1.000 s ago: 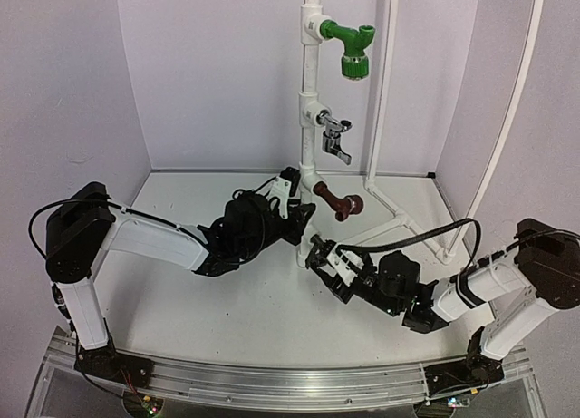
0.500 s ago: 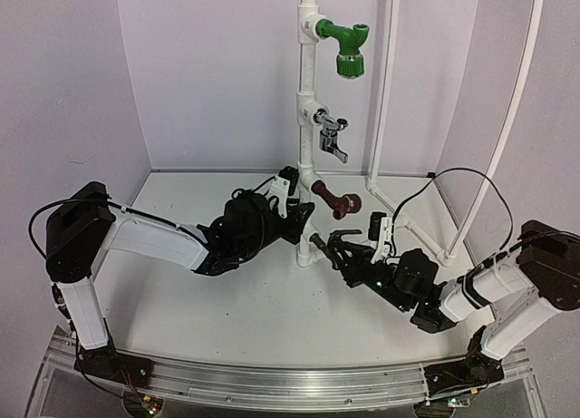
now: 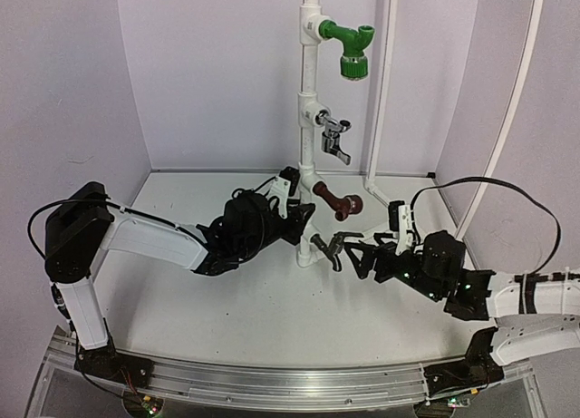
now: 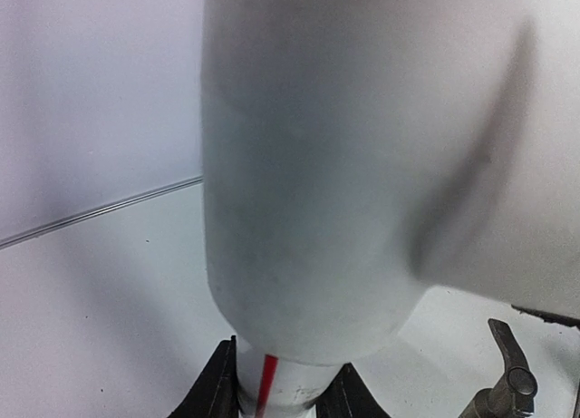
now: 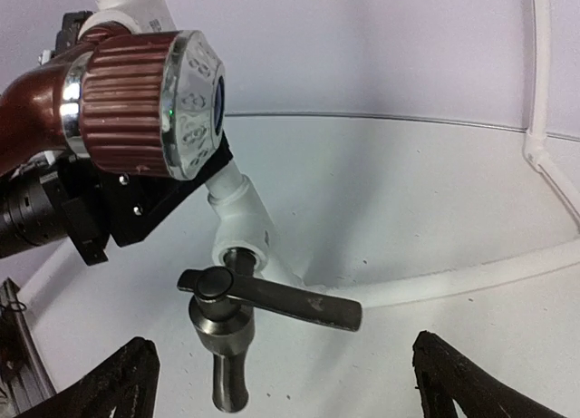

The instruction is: Install the water faucets

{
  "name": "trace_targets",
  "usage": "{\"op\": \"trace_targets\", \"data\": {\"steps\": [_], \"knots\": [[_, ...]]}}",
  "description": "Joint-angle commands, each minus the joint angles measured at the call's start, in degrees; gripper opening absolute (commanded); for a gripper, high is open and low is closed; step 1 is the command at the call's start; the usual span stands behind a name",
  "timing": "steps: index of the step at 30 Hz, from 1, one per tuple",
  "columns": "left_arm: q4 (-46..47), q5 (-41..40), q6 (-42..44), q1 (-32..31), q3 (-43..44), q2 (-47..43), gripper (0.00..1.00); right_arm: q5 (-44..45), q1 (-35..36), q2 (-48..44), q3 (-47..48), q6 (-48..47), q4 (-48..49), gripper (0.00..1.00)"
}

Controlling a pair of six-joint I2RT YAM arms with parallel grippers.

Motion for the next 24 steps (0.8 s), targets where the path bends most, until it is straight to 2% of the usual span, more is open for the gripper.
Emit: {"op": "trace_targets", "data": {"steps": [1, 4, 7, 11, 14, 17, 19, 24], "knots": [[-10.9, 1.1, -6.3, 0.3, -1.4, -1.3, 0.15, 6.5, -0.1, -8.1, 8.0, -3.2, -29.3, 0.98], [-12.1, 0.8, -7.6, 0.3, -1.7, -3.1, 0.29, 8.3, -0.1, -12.3, 11.9, -1.7, -39.1, 0.98], [-13.2, 0.6, -8.7, 0.3, -2.2, -5.3, 0.42, 9.1, -0.1, -14.3, 15.2, -2.0, -43.9, 0.98], [-14.6, 1.5, -9.4, 0.2, -3.0, -8.8, 0.6, 11.1, -0.1, -15.4, 18.0, -3.0, -46.5, 0.98], [-16.4, 1.8, -10.4, 0.3, -4.1, -12.0, 0.79, 12.9, -0.1, -16.5, 19.0, -3.2, -47.6, 0.98], [-17.9, 2.6, -11.9, 0.3, -6.9, -16.7, 0.91, 14.4, -0.1, -18.2, 20.4, -3.1, -48.8, 0.98], [-19.9, 2.4, -12.7, 0.3, -8.8, -21.1, 0.95, 15.2, -0.1, -19.3, 21.9, -3.1, -50.0, 0.98], [-27.5, -0.7, -12.7, 0.4, -12.0, -33.7, 0.99, 14.3, -0.1, -22.3, 26.5, -4.1, -51.8, 0.98]]}}
